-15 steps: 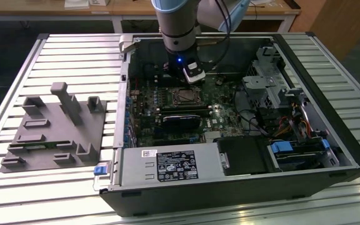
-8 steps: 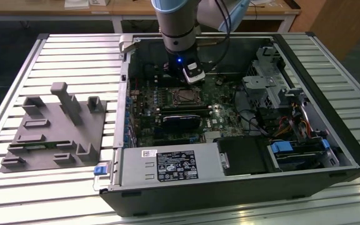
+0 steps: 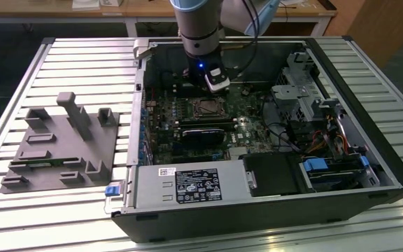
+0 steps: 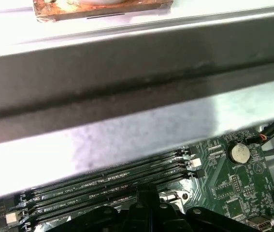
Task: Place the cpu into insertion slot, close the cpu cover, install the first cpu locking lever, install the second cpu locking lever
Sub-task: 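Install the first cpu locking lever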
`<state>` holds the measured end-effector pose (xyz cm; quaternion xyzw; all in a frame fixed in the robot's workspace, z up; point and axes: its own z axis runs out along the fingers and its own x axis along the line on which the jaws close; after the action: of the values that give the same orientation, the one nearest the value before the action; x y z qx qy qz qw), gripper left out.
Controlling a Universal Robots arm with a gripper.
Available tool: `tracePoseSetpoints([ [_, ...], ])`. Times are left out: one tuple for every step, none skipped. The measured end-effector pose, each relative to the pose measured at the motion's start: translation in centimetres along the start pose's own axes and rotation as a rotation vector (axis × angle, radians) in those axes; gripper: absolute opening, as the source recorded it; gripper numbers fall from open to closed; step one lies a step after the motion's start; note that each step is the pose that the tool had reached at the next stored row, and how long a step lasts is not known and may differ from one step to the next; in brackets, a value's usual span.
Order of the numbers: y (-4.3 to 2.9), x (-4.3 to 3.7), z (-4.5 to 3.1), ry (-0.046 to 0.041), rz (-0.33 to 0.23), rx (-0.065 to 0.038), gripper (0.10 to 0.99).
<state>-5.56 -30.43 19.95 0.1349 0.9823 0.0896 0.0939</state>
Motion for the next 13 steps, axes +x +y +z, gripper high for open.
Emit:
tracePoseSetpoints([
  [0.01,-0.03,-0.01,-0.0001,0.0,0.0,0.106],
  [0.03,-0.09,0.0,-0.0004,0.001,0.0,0.106],
  [0.04,-0.14,0.0,-0.0007,0.003,0.001,0.106],
  [0.06,-0.18,0.01,-0.0012,0.005,0.001,0.106],
  [0.09,-0.2,0.02,-0.0014,0.007,0.001,0.106],
  [0.15,-0.2,0.03,-0.0017,0.008,0.002,0.106],
  [0.22,-0.18,0.05,-0.0019,0.009,0.002,0.106],
  [0.3,-0.16,0.06,-0.0019,0.009,0.002,0.106],
  [0.38,-0.14,0.08,-0.0021,0.01,0.002,0.106],
  [0.46,-0.11,0.09,-0.0022,0.01,0.002,0.106],
  [0.55,-0.08,0.11,-0.0022,0.011,0.002,0.106],
  [0.62,-0.06,0.13,-0.0024,0.012,0.002,0.106],
  [0.69,-0.04,0.14,-0.0026,0.012,0.002,0.106],
])
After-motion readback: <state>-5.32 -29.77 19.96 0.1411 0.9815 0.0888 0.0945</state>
